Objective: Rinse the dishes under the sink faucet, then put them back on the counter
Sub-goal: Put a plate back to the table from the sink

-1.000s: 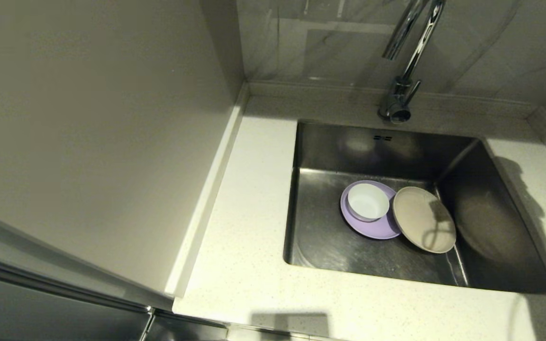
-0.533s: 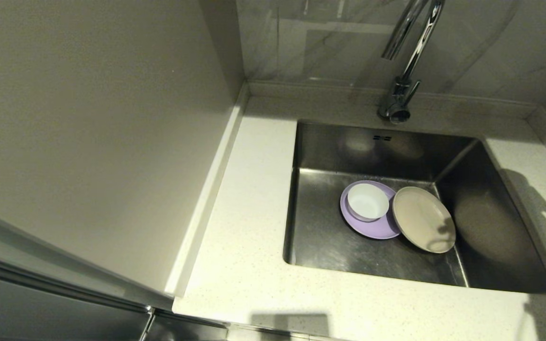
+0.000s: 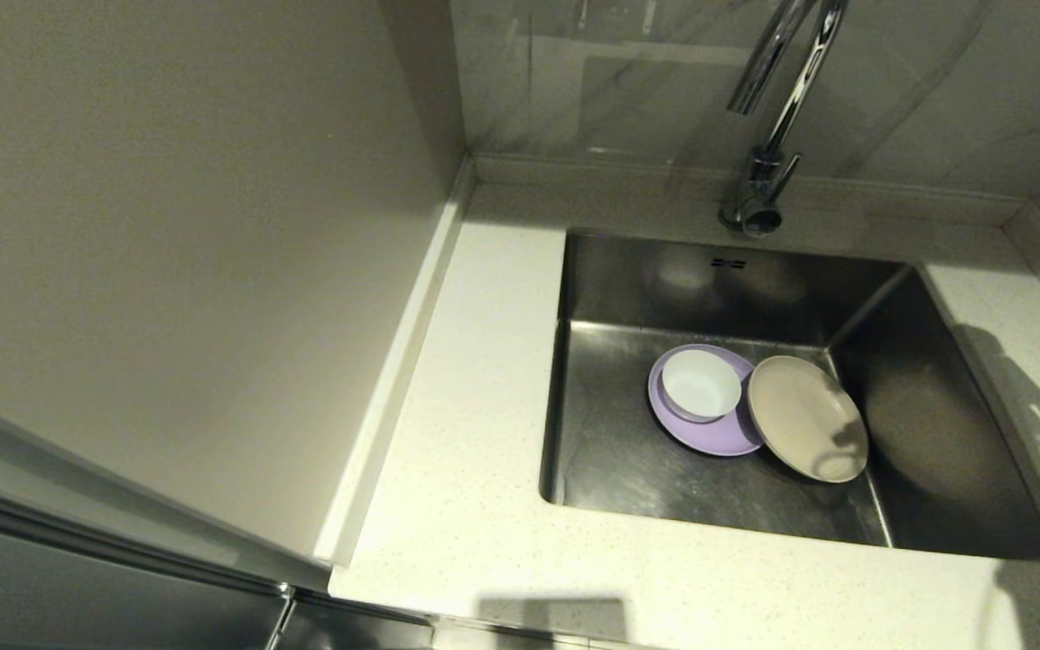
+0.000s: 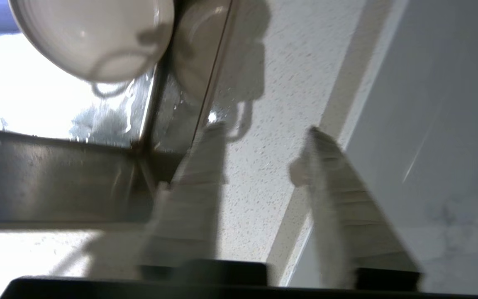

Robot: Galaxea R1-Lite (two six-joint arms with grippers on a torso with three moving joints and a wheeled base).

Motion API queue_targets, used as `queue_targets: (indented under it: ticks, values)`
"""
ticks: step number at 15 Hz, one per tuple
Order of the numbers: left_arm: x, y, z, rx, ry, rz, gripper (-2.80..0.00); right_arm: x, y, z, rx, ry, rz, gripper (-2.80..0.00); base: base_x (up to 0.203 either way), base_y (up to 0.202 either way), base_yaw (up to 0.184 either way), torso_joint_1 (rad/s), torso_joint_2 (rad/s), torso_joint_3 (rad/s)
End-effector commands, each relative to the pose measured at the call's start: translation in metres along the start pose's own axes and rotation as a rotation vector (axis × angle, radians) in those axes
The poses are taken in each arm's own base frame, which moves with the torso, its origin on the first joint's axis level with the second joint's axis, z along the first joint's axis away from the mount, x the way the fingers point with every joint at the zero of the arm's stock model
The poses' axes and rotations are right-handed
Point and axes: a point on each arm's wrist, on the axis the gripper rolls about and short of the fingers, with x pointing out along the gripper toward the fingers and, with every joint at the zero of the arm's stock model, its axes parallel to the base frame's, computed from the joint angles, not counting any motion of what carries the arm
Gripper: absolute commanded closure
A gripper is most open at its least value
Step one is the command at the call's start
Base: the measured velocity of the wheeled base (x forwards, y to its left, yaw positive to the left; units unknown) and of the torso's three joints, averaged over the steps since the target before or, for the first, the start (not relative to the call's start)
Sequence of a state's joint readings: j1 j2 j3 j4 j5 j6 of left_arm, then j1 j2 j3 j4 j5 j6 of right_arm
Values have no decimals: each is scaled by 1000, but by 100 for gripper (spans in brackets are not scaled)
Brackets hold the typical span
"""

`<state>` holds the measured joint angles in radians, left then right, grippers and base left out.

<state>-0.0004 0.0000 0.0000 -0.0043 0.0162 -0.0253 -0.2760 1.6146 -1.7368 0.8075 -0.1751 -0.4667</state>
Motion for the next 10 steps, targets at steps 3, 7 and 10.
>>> queue_targets:
  ticks: [3, 7, 10]
  values:
    - [0, 0, 0, 1, -3, 1, 0, 20, 12, -10, -66, 65, 81, -280, 0, 0, 0, 0, 0, 0]
    - [0, 0, 0, -1, -3, 1, 0, 52, 32, -6, -86, -36, 221, -280, 0, 0, 0, 0, 0, 0]
    - [0, 0, 0, 0, -3, 1, 0, 74, 54, -8, -119, -48, 267, -280, 0, 0, 0, 0, 0, 0]
